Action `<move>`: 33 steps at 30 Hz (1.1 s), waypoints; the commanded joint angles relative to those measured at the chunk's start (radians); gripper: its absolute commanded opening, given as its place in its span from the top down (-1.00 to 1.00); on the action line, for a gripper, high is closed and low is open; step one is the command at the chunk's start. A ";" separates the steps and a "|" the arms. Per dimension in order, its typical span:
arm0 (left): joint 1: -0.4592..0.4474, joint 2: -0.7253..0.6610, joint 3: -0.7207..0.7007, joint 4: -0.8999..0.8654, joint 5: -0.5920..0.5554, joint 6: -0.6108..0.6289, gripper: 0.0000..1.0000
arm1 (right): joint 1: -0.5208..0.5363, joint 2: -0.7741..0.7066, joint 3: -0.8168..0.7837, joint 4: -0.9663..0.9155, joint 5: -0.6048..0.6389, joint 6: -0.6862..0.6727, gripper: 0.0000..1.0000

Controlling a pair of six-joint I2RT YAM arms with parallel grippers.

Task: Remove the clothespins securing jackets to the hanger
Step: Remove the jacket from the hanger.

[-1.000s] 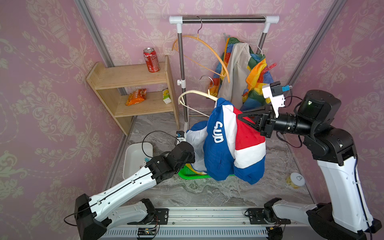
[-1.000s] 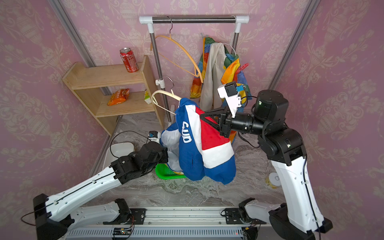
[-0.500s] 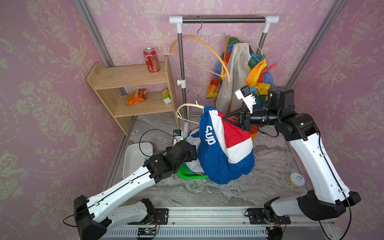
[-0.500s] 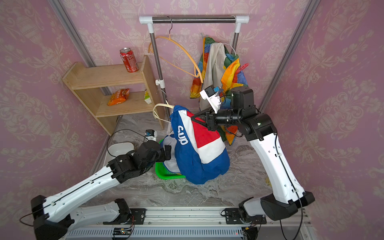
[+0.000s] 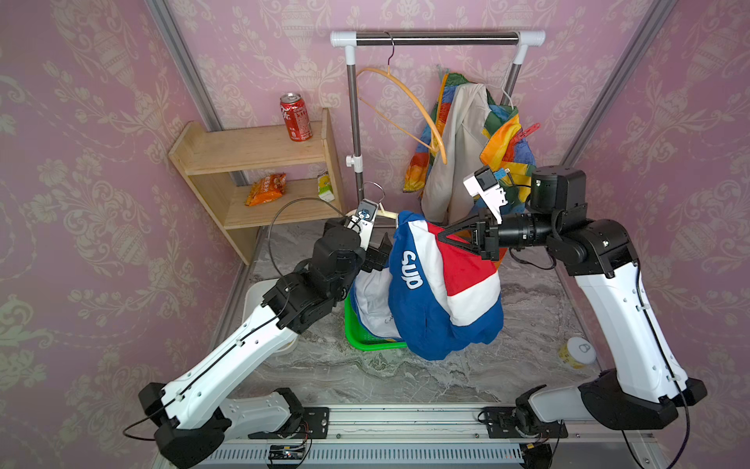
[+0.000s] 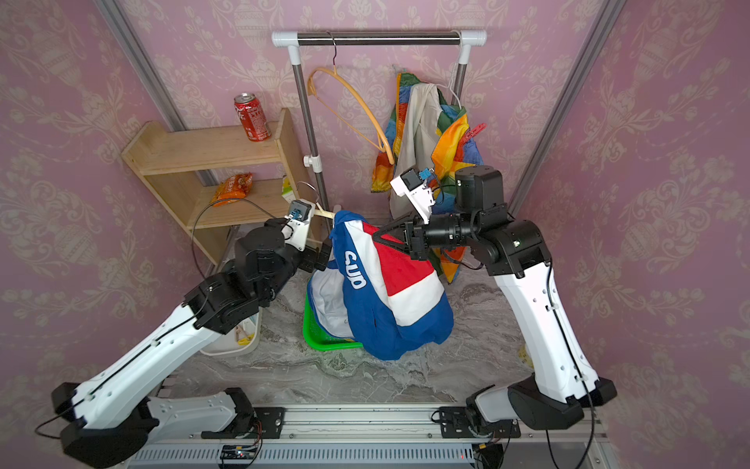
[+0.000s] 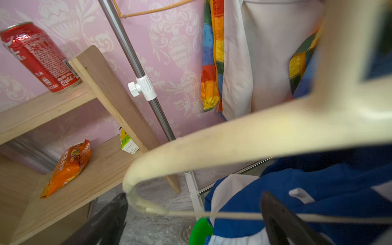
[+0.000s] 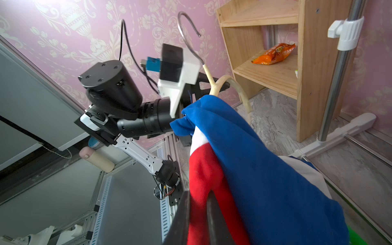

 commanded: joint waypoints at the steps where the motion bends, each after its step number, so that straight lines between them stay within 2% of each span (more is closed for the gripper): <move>1: 0.065 -0.032 -0.044 0.117 0.036 0.140 -0.95 | 0.009 -0.012 0.048 0.036 -0.075 -0.004 1.00; 3: 0.097 -0.047 -0.071 0.164 0.073 0.123 -0.82 | 0.009 0.000 0.064 0.020 -0.076 0.000 1.00; 6: 0.114 -0.048 -0.087 0.205 0.073 0.139 -0.50 | 0.010 0.021 0.082 -0.004 -0.093 0.000 1.00; 10: 0.145 -0.044 -0.103 0.254 0.112 0.146 -0.47 | 0.014 0.045 0.104 -0.032 -0.109 -0.002 1.00; 12: 0.154 -0.042 -0.113 0.290 0.097 0.157 -0.35 | 0.013 0.057 0.120 -0.054 -0.104 -0.011 1.00; 14: 0.163 -0.050 -0.123 0.328 0.080 0.163 0.05 | 0.014 0.063 0.128 -0.064 -0.097 -0.013 1.00; 16: 0.171 -0.063 -0.143 0.373 0.044 0.166 0.91 | 0.014 0.066 0.129 -0.061 -0.086 -0.011 1.00; 17: 0.172 -0.069 -0.149 0.388 0.034 0.169 1.00 | 0.014 0.066 0.129 -0.059 -0.076 -0.009 1.00; 19: 0.184 -0.080 -0.141 0.360 0.053 0.165 1.00 | 0.015 0.070 0.129 -0.050 -0.039 0.002 0.99; 20: 0.188 -0.082 -0.133 0.344 0.052 0.165 1.00 | 0.014 0.073 0.129 -0.045 -0.014 0.011 0.82; 23: 0.226 -0.091 -0.122 0.306 0.043 0.151 1.00 | 0.014 0.096 0.134 -0.065 0.021 -0.003 0.57; 25: 0.277 -0.102 -0.122 0.287 0.053 0.110 1.00 | 0.014 0.110 0.134 -0.083 0.039 -0.017 0.53; 28: 0.340 -0.116 -0.113 0.263 0.058 0.076 1.00 | 0.015 0.127 0.113 -0.104 0.064 -0.028 0.36; 30: 0.366 -0.108 -0.089 0.226 0.053 0.081 1.00 | 0.015 0.128 0.076 -0.103 0.082 -0.028 0.31; 33: 0.374 -0.095 -0.069 0.206 0.056 0.121 1.00 | 0.023 0.126 0.017 -0.088 0.119 -0.030 0.38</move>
